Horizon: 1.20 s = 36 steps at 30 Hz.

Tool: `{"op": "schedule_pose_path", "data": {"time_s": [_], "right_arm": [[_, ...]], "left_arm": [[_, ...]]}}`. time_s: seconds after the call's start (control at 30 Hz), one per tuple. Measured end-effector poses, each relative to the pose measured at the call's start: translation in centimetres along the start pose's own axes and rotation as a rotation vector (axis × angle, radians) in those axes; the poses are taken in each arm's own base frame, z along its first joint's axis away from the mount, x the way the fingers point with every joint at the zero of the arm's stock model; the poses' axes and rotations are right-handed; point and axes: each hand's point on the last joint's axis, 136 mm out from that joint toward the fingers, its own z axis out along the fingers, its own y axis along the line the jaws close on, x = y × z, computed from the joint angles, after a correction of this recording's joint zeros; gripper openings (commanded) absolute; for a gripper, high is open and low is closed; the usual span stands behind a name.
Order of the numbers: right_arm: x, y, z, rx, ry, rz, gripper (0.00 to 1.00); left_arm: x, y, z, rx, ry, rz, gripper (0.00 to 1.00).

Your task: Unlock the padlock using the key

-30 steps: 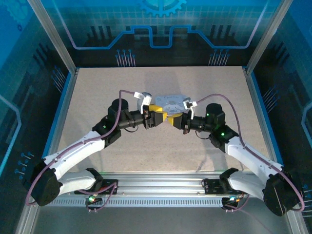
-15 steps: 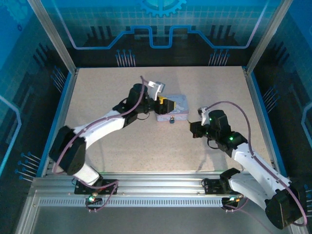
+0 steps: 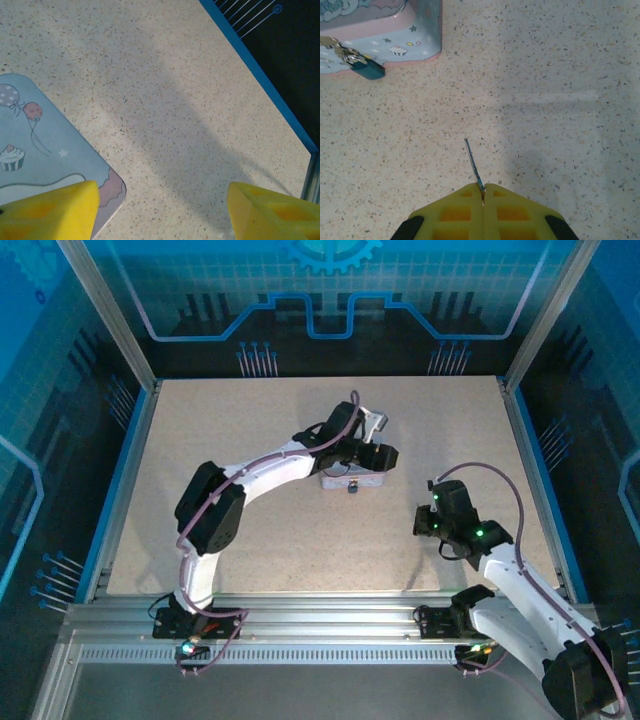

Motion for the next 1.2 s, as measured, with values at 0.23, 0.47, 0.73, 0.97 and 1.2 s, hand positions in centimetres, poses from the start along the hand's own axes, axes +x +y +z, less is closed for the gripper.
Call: {"op": "schedule_pose_path", "data": {"time_s": [0.23, 0.47, 0.73, 0.97, 1.2], "right_arm": [[0.0, -0.2, 0.0, 0.004, -0.003, 0.011, 0.0], [0.0, -0.3, 0.0, 0.008, -0.003, 0.015, 0.0], [0.0, -0.4, 0.0, 0.011, -0.004, 0.018, 0.0], [-0.1, -0.5, 0.1, 0.012, -0.002, 0.021, 0.0], [0.0, 0.1, 0.6, -0.018, 0.013, 0.024, 0.0]], "left_arm": [[1.5, 1.7, 2.6, -0.035, 0.074, -0.024, 0.69], [3.0, 2.2, 3.1, -0.06, 0.117, -0.014, 0.69], [4.3, 1.9, 2.3, -0.07, 0.123, 0.02, 0.68], [7.0, 0.8, 0.4, -0.062, 0.147, 0.03, 0.68], [10.1, -0.6, -2.0, -0.049, 0.179, 0.032, 0.68]]}}
